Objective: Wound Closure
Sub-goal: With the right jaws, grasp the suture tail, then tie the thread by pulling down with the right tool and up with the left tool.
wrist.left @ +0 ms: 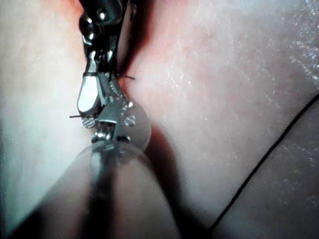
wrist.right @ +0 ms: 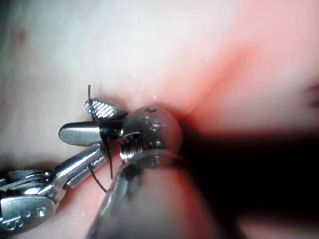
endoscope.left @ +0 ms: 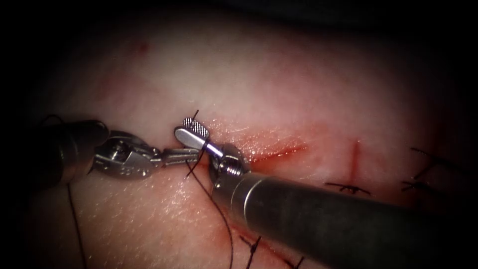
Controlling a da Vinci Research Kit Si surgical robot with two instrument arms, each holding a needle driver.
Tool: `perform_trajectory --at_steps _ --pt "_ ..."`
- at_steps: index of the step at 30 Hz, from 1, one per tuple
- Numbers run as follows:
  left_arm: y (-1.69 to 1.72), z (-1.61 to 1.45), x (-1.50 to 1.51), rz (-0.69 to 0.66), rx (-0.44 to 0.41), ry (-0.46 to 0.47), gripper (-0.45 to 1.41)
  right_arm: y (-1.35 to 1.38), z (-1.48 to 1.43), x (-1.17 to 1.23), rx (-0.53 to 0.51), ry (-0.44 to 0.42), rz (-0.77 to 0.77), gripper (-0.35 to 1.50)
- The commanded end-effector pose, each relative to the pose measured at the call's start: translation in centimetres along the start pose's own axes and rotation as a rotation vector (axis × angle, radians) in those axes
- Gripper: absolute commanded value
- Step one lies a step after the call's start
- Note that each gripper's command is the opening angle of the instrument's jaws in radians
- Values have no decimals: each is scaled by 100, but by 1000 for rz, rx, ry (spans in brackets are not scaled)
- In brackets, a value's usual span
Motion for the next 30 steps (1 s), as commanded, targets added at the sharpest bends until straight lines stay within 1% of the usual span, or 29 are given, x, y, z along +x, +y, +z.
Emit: perform_trajectory --at_steps 1,2,3,4,6,15,18,24,30 --pt "-1 7 -4 3 2 1 -45 0 5 -10 2 -5 1 31" --pt "-1 7 -4 3 -1 1 -45 -1 5 -10 -3 -9 1 -20" --pt "0 7 -3 4 -1 1 -45 -2 4 -11 -13 -15 2 -35" --pt "0 6 -4 4 -1 1 -45 -2 4 -12 -48 -37 1 -35" --pt "0 6 -4 4 -1 1 -45 -2 4 -13 -52 -43 1 -35" --pt "3 4 -2 7 -1 1 -45 -3 4 -13 -21 -80 -62 -35" --pt "3 2 -2 -16 -1 4 -45 -4 1 -14 -10 -80 -73 -35" --pt "7 -14 0 -21 -6 -10 -45 -13 -13 -19 43 -103 -139 -35" --pt "3 -29 -4 -32 -11 -26 -45 -21 -33 -29 73 -120 -273 -35"
